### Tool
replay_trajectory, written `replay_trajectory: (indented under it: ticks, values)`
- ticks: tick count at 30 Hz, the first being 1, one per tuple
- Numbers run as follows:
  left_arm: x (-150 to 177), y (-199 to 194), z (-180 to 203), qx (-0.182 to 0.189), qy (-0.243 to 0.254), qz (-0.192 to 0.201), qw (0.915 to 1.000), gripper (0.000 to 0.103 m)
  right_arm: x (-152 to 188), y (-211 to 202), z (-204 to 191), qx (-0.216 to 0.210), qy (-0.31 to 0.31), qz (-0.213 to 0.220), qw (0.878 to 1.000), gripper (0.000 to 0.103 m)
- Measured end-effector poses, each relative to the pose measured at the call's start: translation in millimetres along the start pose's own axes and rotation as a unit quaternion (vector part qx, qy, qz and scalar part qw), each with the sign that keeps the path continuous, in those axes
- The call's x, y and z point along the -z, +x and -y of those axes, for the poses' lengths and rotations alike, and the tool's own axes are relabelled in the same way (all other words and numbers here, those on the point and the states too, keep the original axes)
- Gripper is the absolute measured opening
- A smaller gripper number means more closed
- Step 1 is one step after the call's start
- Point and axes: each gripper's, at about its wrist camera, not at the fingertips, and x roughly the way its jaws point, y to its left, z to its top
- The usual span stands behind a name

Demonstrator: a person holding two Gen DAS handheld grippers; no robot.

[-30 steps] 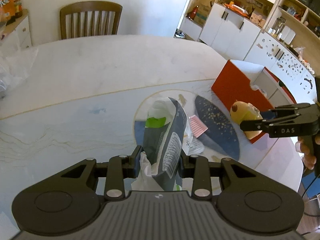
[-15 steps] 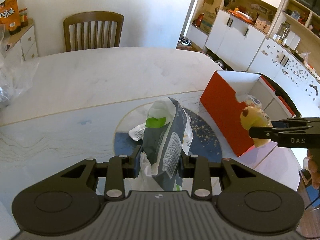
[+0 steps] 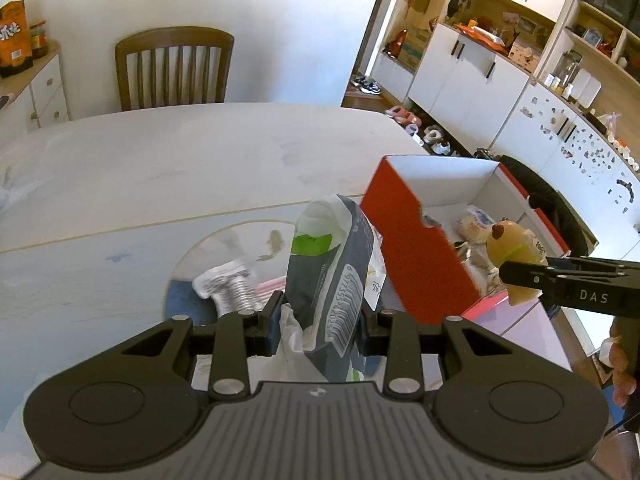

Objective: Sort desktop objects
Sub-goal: 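Carry the wipes pack and pig figure in both tools over the red box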

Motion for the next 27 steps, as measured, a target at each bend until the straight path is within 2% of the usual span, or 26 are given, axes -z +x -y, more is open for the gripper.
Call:
replay_trajectory:
  ticks: [7,17,27]
  values:
    - [-13.9,7.6,35.2,0.0,-0.004,0.008,1.0,0.033,-4.8,-9.5,31.7,0.011,0.007,0.01,1.0,0.046]
    - [-34.1,37.2,98.7,0.019,0.017,0.008,0.9996,0.033,-11.9,-8.4,81.1,0.016,0.015,0.012,1.0,0.046]
    - [-49.4,68.2,150.7,0.019,0.04,0.007,0.999,0.033,-20.4,-5.0,123.3,0.016,0.014,0.01,1.0,0.046]
